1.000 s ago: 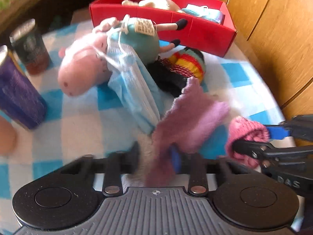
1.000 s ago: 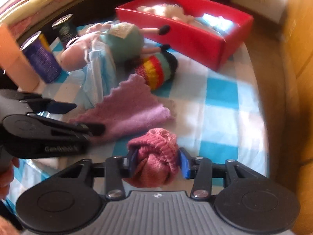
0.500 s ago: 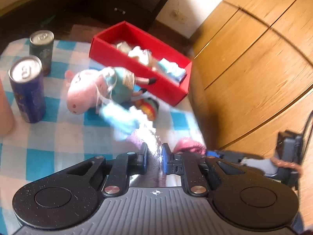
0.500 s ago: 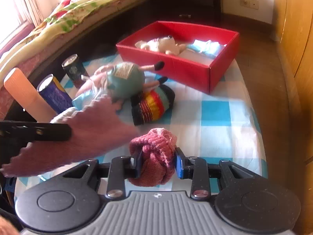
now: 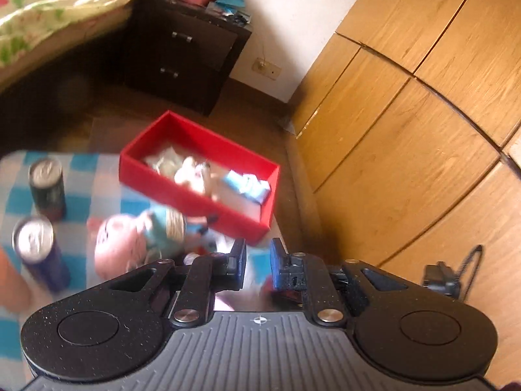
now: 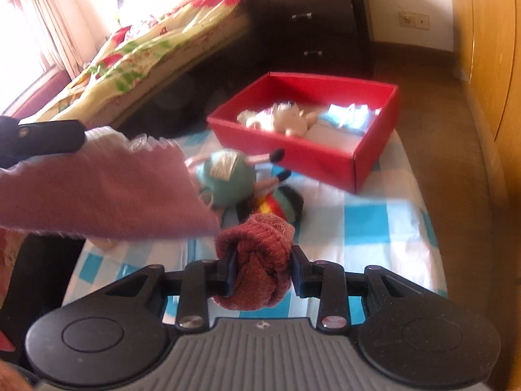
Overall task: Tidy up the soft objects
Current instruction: 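Carry the washcloth with left gripper while right gripper carries the sock over the red box, then release the washcloth into the red box with left gripper while right gripper releases the sock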
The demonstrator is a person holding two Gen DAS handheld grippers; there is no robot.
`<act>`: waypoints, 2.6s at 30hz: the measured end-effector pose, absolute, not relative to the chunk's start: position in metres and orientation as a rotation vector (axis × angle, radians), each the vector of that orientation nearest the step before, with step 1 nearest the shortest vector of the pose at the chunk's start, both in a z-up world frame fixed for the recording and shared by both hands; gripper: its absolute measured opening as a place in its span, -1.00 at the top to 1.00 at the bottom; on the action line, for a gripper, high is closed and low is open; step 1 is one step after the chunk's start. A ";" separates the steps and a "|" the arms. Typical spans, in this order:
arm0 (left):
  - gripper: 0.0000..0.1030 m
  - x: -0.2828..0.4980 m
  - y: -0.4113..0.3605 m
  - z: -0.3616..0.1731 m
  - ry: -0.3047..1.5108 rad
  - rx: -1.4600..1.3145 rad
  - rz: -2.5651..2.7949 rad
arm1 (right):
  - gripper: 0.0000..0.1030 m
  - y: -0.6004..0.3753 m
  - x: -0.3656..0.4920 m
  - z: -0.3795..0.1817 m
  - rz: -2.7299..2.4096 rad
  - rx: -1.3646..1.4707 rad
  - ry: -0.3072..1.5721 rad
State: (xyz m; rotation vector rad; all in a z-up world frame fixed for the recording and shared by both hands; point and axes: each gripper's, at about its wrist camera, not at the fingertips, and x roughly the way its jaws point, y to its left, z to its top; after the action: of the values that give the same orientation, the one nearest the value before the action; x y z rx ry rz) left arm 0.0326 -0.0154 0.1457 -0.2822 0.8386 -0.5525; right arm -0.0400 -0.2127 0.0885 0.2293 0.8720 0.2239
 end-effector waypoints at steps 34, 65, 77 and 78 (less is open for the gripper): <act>0.90 -0.007 -0.078 -0.009 1.127 0.017 -0.405 | 0.79 -0.249 -0.030 0.101 0.230 0.224 0.820; 0.84 0.219 -0.091 0.097 0.801 -0.082 -0.321 | 0.79 -0.255 0.124 0.093 0.117 0.229 0.748; 0.48 0.262 -0.105 0.077 0.801 -0.015 -0.273 | 0.61 -0.264 0.170 0.061 0.081 0.234 0.805; 0.30 0.261 -0.105 0.078 0.799 -0.015 -0.268 | 0.60 -0.263 0.171 0.061 0.074 0.231 0.803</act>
State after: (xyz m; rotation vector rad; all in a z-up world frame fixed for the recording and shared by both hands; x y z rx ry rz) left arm 0.2615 -0.1047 0.0782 -0.0146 0.7989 -0.2679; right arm 0.1708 -0.2634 0.0611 0.2313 0.8026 0.0740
